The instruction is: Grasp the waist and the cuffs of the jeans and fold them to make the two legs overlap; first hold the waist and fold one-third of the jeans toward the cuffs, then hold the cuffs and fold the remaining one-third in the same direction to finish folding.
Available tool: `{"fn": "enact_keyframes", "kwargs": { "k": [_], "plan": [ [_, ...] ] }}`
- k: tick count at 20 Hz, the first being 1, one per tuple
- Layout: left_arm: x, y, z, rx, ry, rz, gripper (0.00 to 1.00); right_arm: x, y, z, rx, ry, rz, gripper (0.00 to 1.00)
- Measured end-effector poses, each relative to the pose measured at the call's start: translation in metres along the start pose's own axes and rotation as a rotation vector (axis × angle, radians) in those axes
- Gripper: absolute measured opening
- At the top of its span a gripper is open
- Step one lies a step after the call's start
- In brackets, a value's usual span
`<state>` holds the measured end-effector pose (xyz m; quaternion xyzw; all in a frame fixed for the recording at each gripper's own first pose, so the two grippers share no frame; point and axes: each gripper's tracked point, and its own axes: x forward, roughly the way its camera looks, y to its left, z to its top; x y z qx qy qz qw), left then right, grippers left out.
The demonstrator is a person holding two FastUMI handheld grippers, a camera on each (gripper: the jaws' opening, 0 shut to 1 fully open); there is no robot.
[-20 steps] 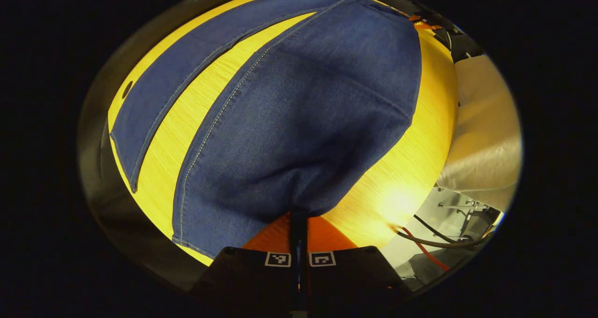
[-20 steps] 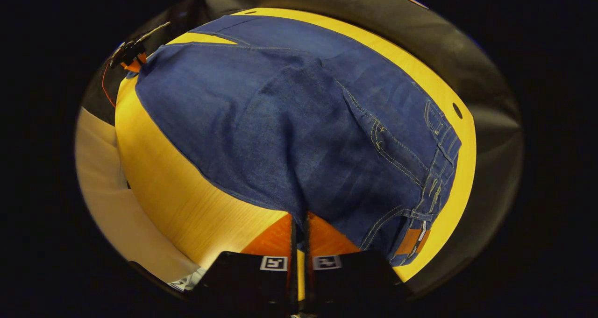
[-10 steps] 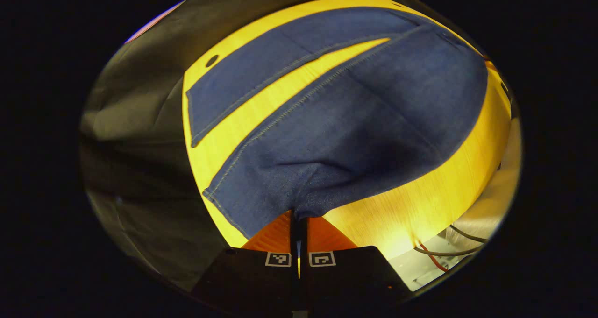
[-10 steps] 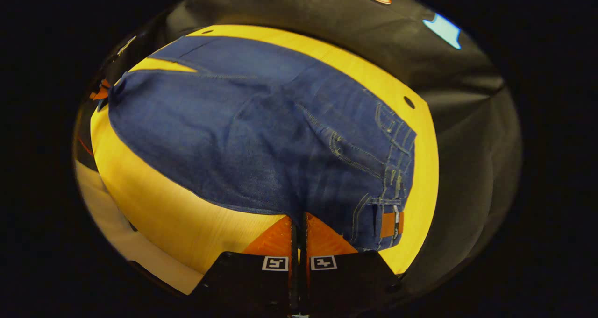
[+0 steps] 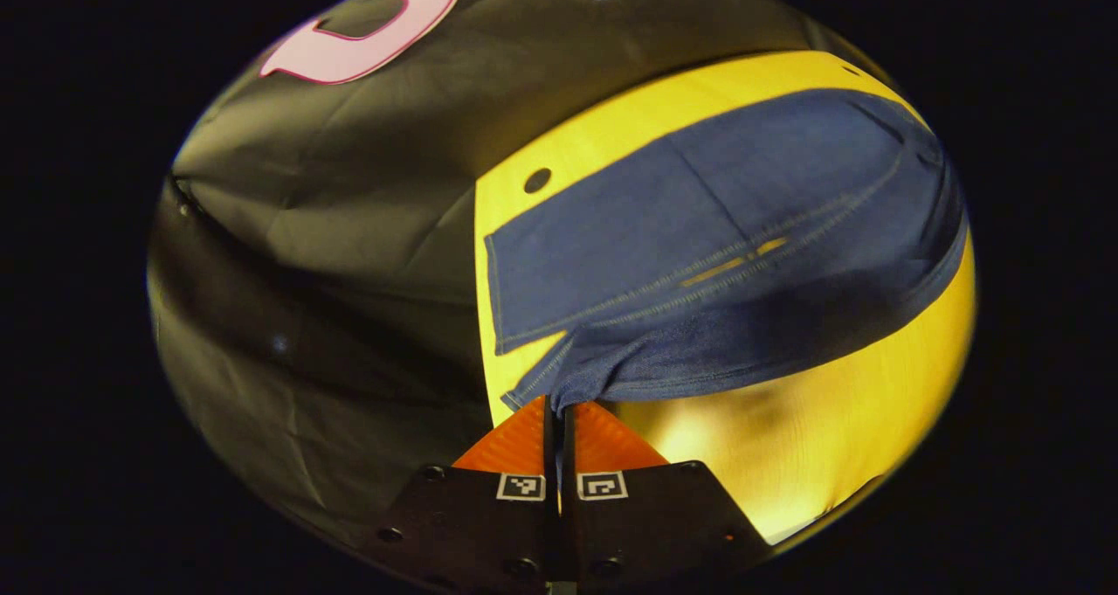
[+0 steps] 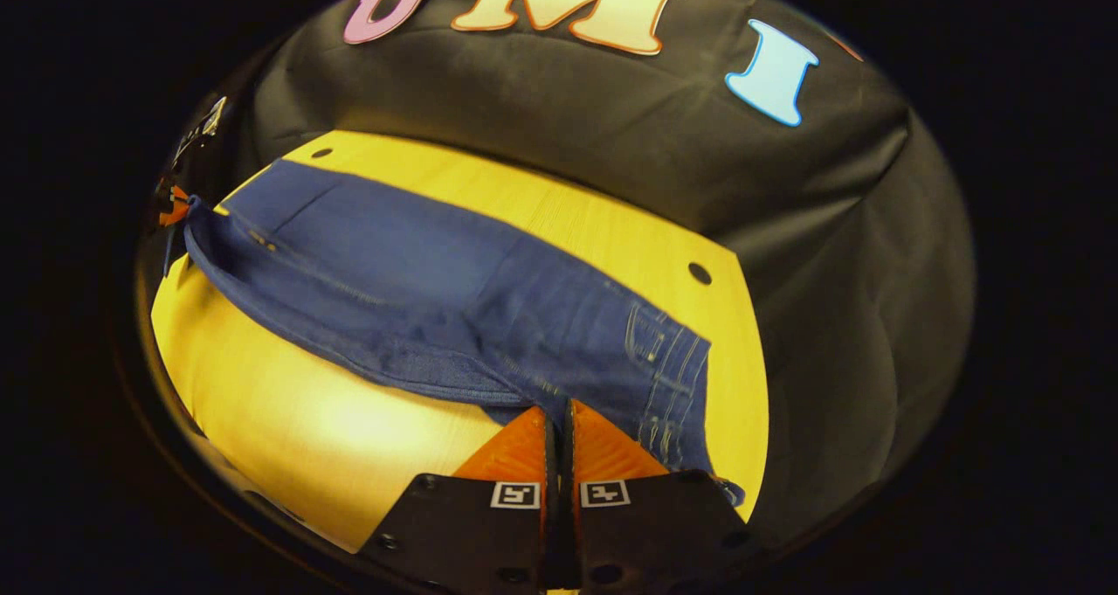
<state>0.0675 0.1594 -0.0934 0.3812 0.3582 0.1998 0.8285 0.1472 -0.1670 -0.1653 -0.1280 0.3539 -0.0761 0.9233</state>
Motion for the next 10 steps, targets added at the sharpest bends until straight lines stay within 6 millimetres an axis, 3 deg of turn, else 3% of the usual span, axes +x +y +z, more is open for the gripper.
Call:
{"fn": "enact_keyframes", "kwargs": {
  "k": [4,9,10],
  "plan": [
    [-0.015,0.006,0.055,-0.015,-0.071,0.108,0.0,0.041,-0.014,0.046,0.016,-0.06,-0.045,0.01],
    [0.001,-0.022,0.118,0.043,-0.108,0.194,0.0,0.122,-0.015,0.071,0.002,-0.058,-0.058,0.01],
    [-0.001,-0.029,0.121,0.058,-0.105,0.203,0.0,0.141,-0.014,0.072,0.014,-0.053,-0.053,0.01]
  ]
}}
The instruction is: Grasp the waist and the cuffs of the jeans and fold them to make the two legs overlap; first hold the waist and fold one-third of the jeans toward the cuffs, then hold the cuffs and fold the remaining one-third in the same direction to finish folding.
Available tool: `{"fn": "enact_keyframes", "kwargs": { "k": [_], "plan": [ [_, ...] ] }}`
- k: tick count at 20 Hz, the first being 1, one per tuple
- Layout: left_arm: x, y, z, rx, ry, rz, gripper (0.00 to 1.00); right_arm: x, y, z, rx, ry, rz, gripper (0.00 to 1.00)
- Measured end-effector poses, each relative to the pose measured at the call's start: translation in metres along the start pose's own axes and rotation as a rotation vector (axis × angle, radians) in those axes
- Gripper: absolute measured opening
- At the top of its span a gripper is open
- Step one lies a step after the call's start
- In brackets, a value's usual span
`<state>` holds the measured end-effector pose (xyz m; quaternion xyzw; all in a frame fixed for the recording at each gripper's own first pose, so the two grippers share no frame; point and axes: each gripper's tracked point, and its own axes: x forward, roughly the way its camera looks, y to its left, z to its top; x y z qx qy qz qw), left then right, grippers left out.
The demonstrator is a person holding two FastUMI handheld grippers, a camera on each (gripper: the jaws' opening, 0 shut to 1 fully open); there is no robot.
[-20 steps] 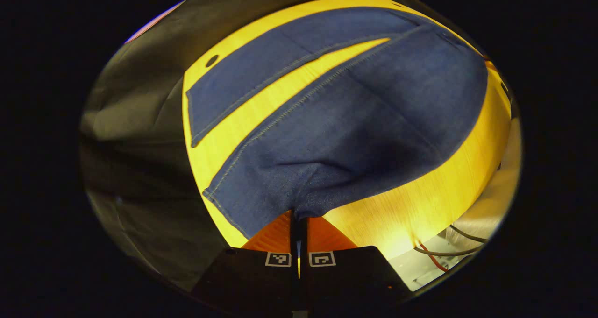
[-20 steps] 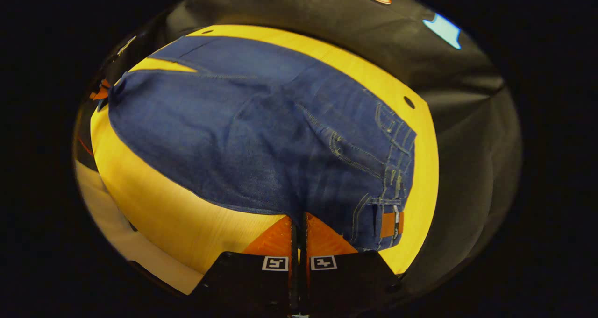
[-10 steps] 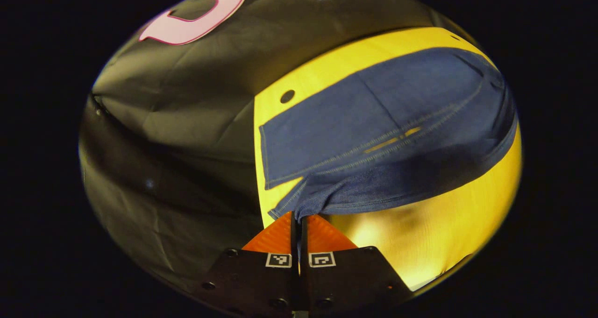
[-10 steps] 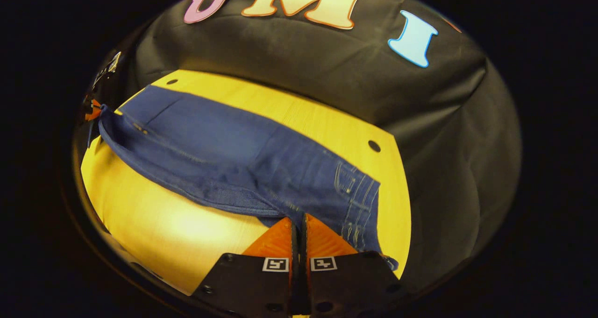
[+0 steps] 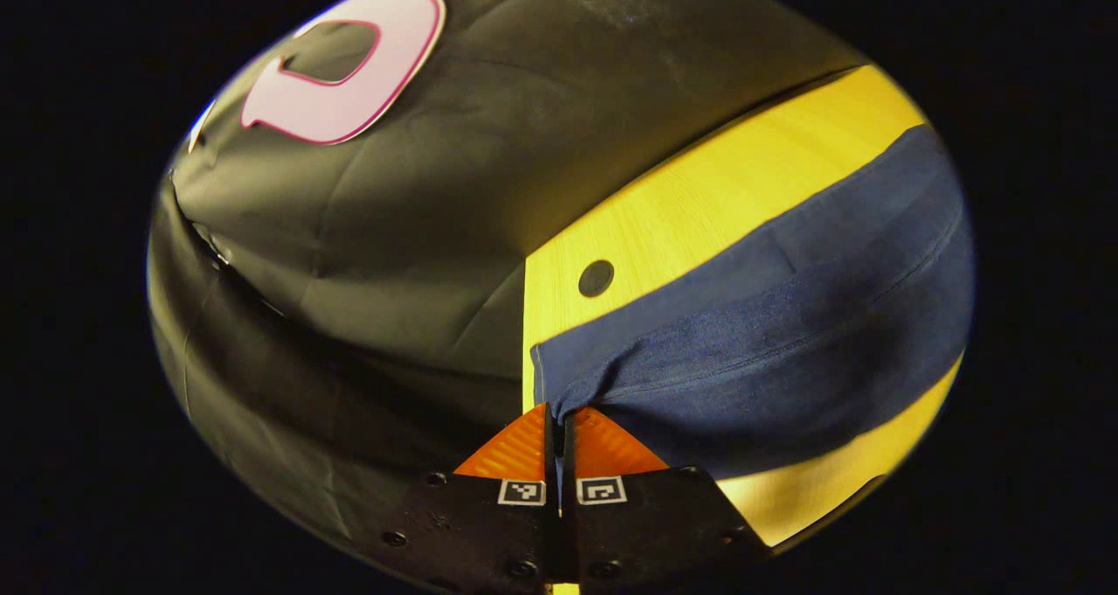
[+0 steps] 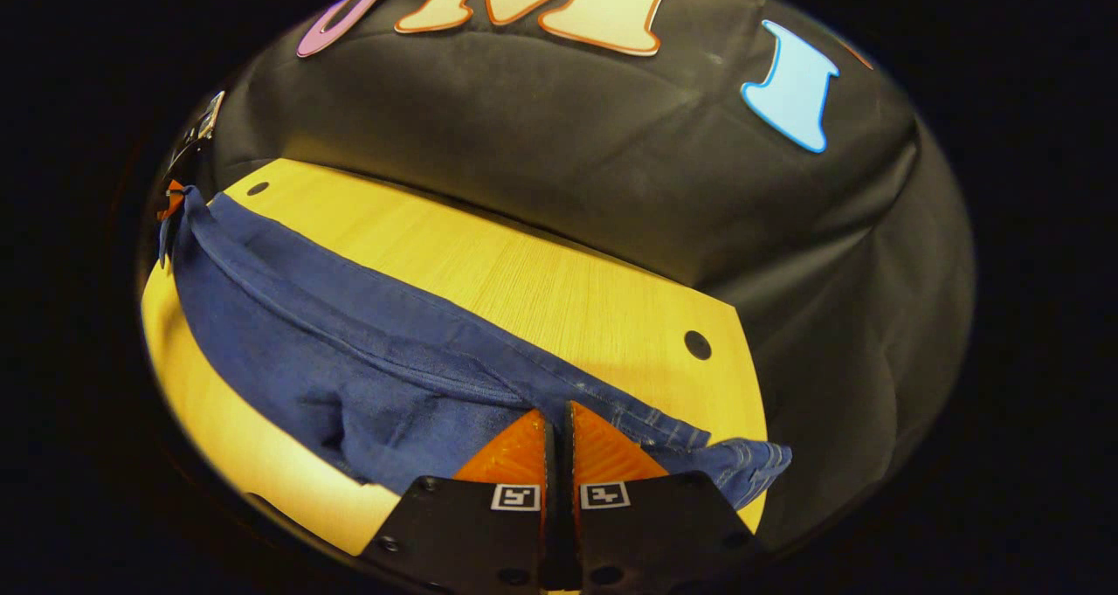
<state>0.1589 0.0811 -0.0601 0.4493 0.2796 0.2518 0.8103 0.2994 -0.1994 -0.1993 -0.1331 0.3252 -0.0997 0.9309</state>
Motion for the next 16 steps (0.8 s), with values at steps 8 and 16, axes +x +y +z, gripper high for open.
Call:
{"fn": "enact_keyframes", "kwargs": {
  "k": [8,16],
  "plan": [
    [-0.07,-0.039,0.029,-0.008,-0.056,0.023,0.0,0.07,0.022,-0.027,0.007,0.054,0.07,0.03],
    [-0.083,-0.058,0.037,-0.205,-0.104,-0.082,0.4,0.039,0.015,-0.017,0.183,0.054,0.166,0.58]
  ]
}}
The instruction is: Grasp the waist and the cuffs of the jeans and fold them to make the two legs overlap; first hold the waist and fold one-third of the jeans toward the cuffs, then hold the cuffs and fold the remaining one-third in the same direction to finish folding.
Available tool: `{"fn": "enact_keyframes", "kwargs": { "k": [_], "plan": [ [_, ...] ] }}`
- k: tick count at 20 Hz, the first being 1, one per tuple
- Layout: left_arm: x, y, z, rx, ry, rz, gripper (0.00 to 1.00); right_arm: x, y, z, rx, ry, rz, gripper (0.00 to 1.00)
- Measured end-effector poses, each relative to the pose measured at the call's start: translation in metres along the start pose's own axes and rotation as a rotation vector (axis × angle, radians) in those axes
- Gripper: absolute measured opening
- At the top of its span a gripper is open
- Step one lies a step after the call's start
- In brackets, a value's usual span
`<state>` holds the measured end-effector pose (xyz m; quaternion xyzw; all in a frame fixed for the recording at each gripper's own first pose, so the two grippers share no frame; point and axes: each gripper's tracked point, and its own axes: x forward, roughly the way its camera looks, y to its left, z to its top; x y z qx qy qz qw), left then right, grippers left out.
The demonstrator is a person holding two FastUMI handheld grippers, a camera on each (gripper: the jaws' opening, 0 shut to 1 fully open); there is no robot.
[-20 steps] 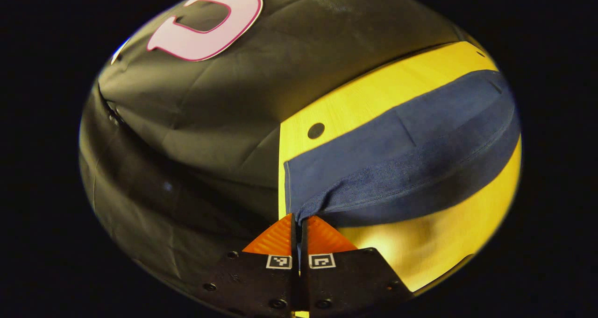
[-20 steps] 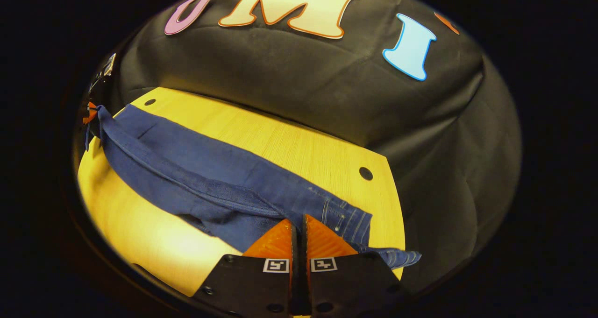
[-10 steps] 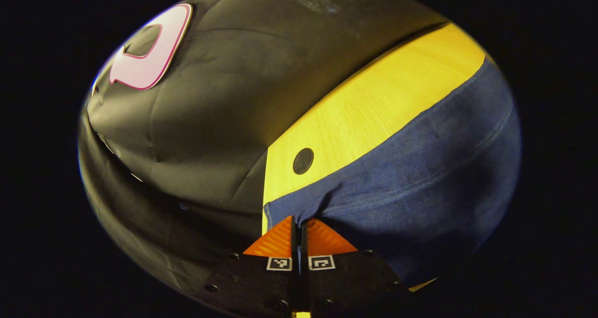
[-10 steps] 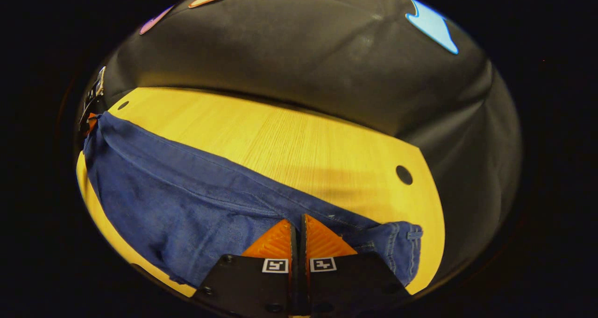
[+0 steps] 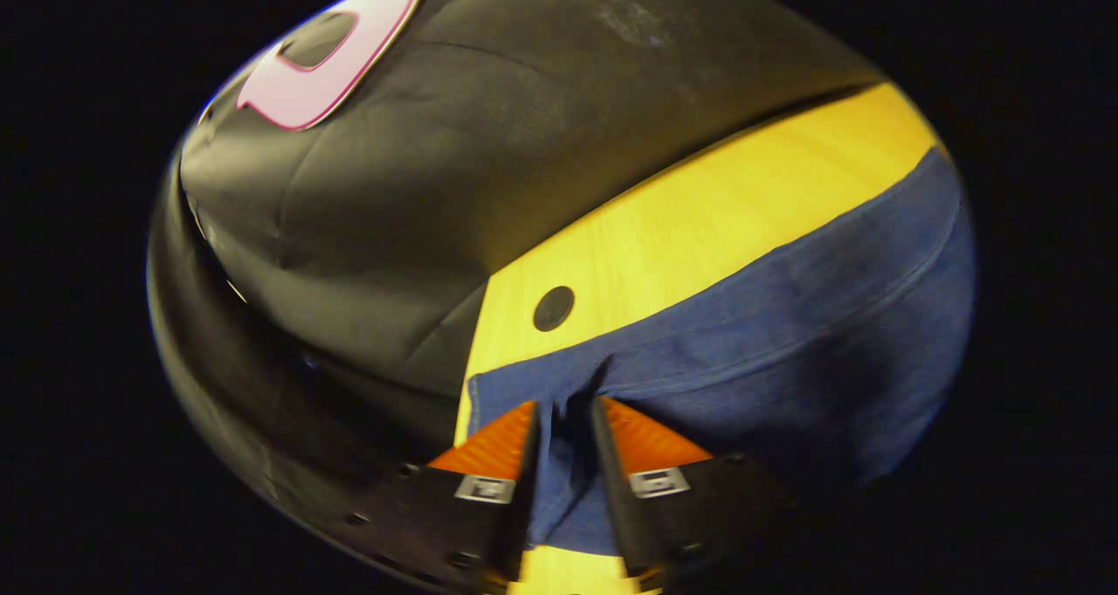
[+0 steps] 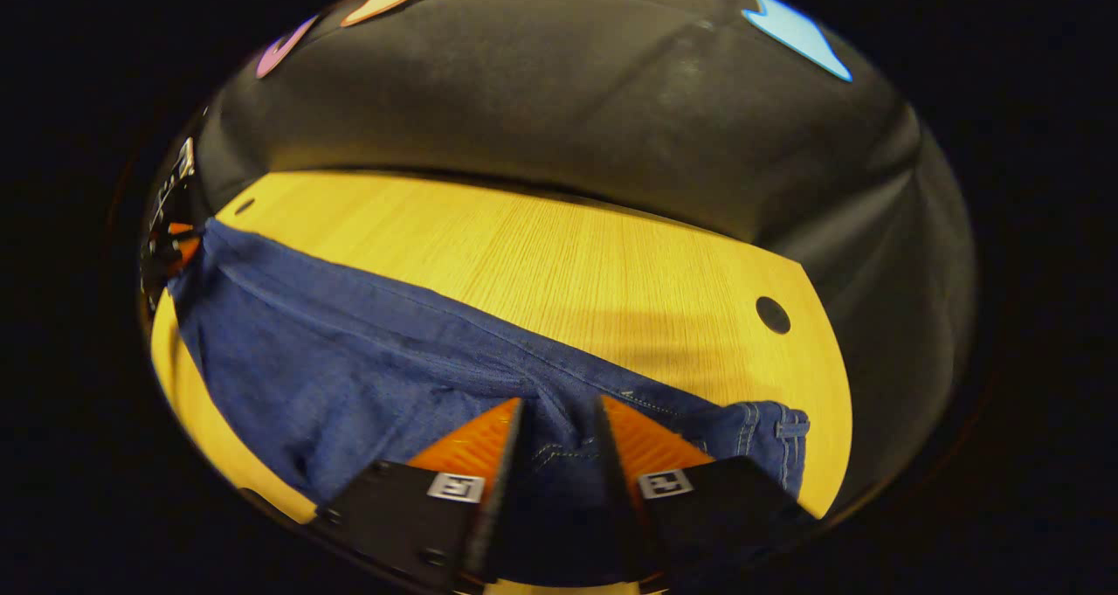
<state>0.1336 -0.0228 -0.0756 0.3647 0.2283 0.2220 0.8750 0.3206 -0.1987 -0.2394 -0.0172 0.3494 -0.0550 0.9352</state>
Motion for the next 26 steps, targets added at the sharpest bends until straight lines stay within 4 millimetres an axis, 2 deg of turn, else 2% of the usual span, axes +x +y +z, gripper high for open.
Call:
{"fn": "enact_keyframes", "kwargs": {
  "k": [1,2,3,4,6,8,11,13,16,20,24,25,26],
  "plan": [
    [-0.006,-0.005,0.006,-0.041,-0.016,-0.006,0.56,-0.008,-0.003,0.004,0.039,-0.024,0.007,0.79],
    [-0.024,-0.006,0.016,-0.076,-0.038,-0.006,0.72,-0.021,-0.012,0.01,0.07,-0.049,0.005,1.0],
    [-0.034,-0.005,0.026,-0.121,-0.071,-0.019,0.88,-0.033,-0.023,0.014,0.097,-0.072,-0.004,1.0],
    [-0.042,-0.004,0.034,-0.173,-0.109,-0.044,0.95,-0.048,-0.036,0.015,0.124,-0.09,-0.02,1.0],
    [-0.048,-0.002,0.04,-0.263,-0.169,-0.114,0.95,-0.077,-0.068,0.008,0.178,-0.105,-0.059,1.0],
    [-0.048,0.001,0.039,-0.293,-0.198,-0.144,0.95,-0.095,-0.108,-0.012,0.207,-0.082,-0.13,1.0],
    [-0.041,-0.003,0.034,-0.332,-0.201,-0.163,0.95,-0.107,-0.145,-0.042,0.257,-0.055,-0.187,1.0],
    [-0.04,-0.003,0.035,-0.382,-0.19,-0.17,0.95,-0.105,-0.162,-0.058,0.3,-0.039,-0.201,1.0],
    [-0.038,-0.004,0.037,-0.433,-0.172,-0.188,0.96,-0.094,-0.178,-0.082,0.367,-0.001,-0.196,1.0],
    [-0.045,-0.001,0.042,-0.41,-0.171,-0.177,0.95,-0.068,-0.181,-0.118,0.404,0.075,-0.152,1.0],
    [-0.058,0.002,0.049,-0.383,-0.194,-0.14,0.96,-0.055,-0.175,-0.132,0.436,0.08,-0.119,1.0],
    [-0.06,0.001,0.053,-0.378,-0.201,-0.138,0.96,-0.054,-0.173,-0.135,0.453,0.083,-0.11,0.96],
    [-0.061,0.0,0.056,-0.373,-0.208,-0.136,0.96,-0.055,-0.175,-0.132,0.454,0.052,-0.108,0.99]
  ]
}}
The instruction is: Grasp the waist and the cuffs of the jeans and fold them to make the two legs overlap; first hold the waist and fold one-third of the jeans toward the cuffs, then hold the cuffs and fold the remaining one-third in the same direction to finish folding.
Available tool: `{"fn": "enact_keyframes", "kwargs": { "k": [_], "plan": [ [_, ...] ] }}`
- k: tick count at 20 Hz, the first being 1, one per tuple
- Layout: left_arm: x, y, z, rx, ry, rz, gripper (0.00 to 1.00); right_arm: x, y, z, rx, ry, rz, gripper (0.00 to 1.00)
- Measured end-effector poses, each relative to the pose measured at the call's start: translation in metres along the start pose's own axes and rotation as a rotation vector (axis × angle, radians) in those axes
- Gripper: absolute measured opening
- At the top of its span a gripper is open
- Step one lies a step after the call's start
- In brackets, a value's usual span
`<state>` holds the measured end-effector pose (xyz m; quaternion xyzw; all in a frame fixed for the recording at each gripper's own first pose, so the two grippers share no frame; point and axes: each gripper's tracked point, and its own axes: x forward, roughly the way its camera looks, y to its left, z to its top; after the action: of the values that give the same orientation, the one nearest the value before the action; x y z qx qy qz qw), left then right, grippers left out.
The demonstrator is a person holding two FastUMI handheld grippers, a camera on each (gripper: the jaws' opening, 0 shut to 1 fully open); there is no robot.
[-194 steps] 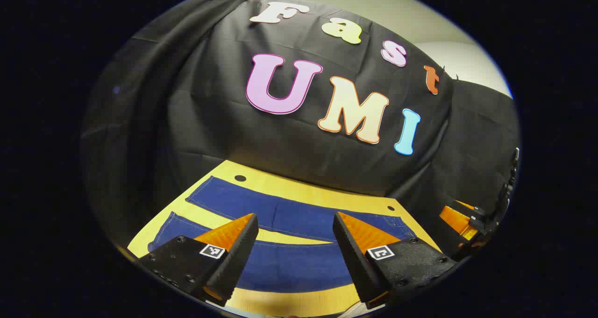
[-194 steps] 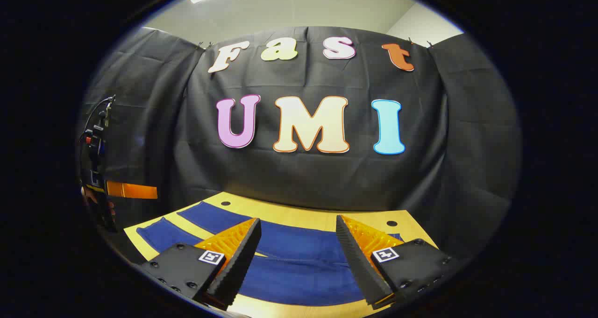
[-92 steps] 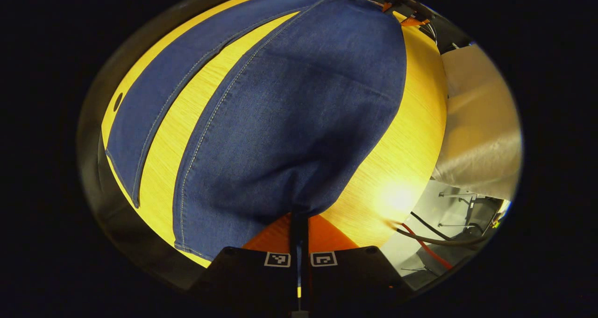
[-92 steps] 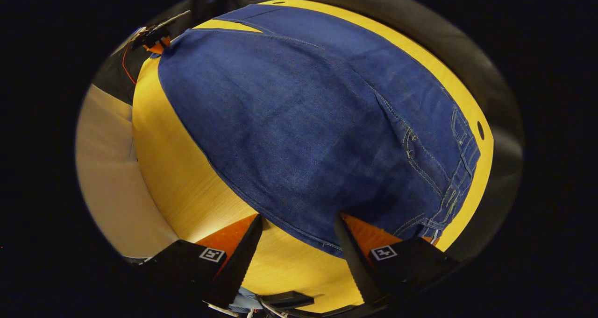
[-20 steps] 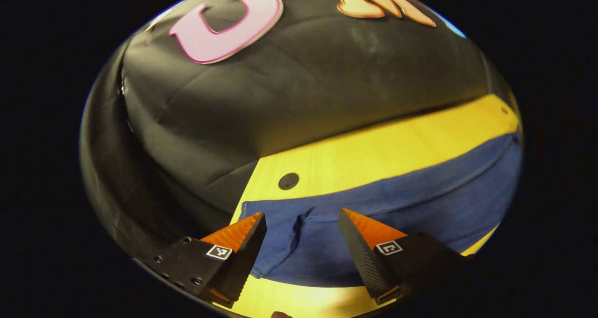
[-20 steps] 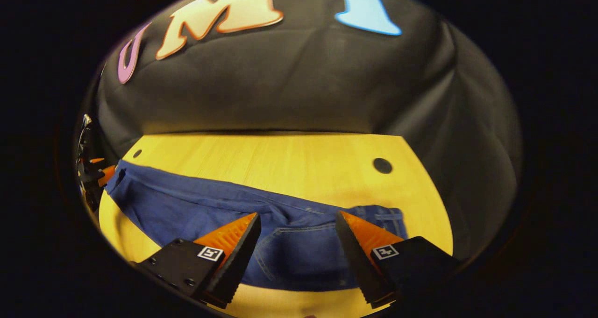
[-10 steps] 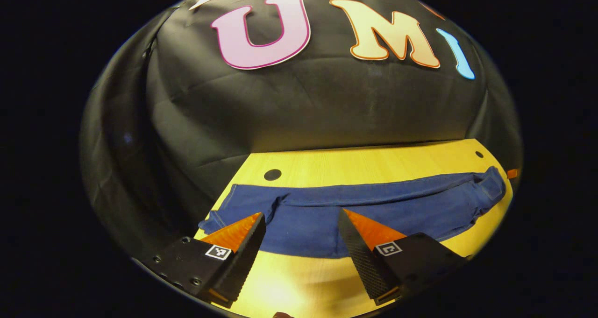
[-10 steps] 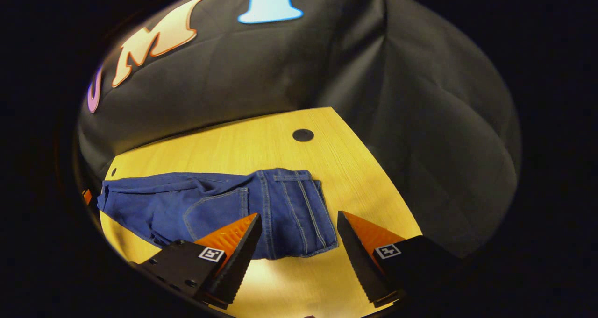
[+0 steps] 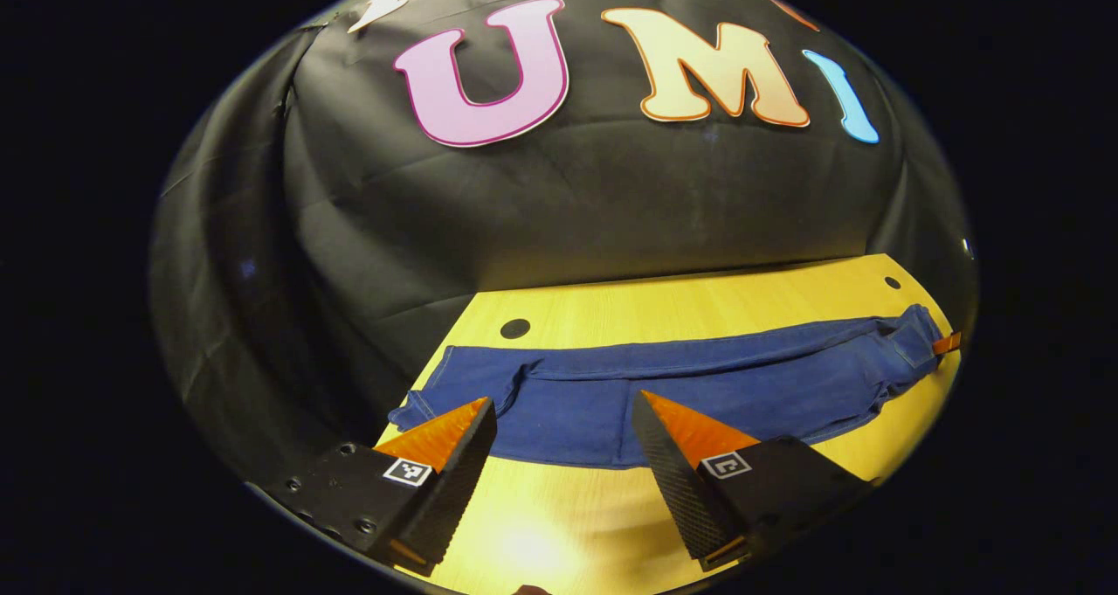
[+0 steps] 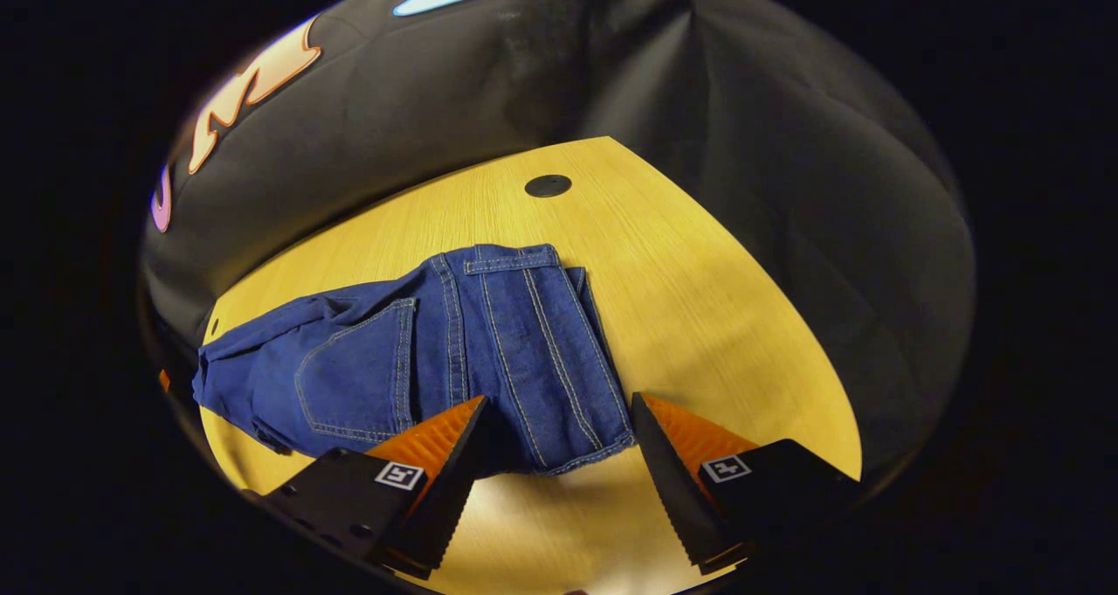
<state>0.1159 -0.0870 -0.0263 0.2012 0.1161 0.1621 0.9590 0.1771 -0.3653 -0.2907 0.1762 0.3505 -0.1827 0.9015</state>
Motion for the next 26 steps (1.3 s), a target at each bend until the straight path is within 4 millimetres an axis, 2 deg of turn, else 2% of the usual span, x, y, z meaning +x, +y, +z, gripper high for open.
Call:
{"fn": "enact_keyframes", "kwargs": {
  "k": [1,2,4,9,10,11,13,16,19,21,25,26],
  "plan": [
    [0.0,-0.003,0.002,0.005,-0.012,-0.001,0.95,0.002,-0.001,-0.002,-0.003,0.004,0.01,0.96],
    [-0.001,-0.005,0.002,0.006,-0.015,0.0,0.96,0.001,-0.001,-0.002,-0.008,-0.007,0.01,0.99],
    [-0.002,-0.009,-0.004,0.003,-0.006,0.006,0.96,0.001,0.006,-0.004,0.003,-0.01,0.033,0.96],
    [-0.004,-0.02,-0.018,-0.032,0.021,0.009,0.96,0.005,0.014,-0.001,0.037,-0.019,0.034,0.43],
    [-0.005,-0.023,-0.021,-0.034,0.026,0.005,0.96,0.005,0.014,-0.005,0.051,-0.019,0.024,0.43],
    [-0.006,-0.024,-0.023,-0.029,0.029,0.005,0.96,0.004,0.014,-0.003,0.055,-0.039,0.015,0.35],
    [-0.008,-0.025,-0.029,-0.017,0.046,0.005,0.95,0.003,0.013,-0.001,0.042,-0.068,-0.001,0.35],
    [-0.012,-0.027,-0.032,-0.052,0.052,-0.004,0.96,0.002,0.018,-0.001,0.066,-0.06,-0.005,0.26],
    [-0.013,-0.023,-0.034,-0.061,0.059,0.008,0.95,0.0,0.015,0.003,0.094,-0.054,-0.02,0.1],
    [-0.015,-0.02,-0.036,-0.071,0.063,0.005,0.96,-0.004,0.015,0.008,0.103,-0.067,-0.042,0.07],
    [-0.023,-0.013,-0.044,-0.1,0.069,-0.007,0.96,-0.037,0.024,0.043,0.077,-0.176,-0.05,0.04],
    [-0.025,-0.011,-0.047,-0.102,0.073,-0.01,0.96,-0.044,0.032,0.051,0.074,-0.206,-0.028,0.0]
  ]
}}
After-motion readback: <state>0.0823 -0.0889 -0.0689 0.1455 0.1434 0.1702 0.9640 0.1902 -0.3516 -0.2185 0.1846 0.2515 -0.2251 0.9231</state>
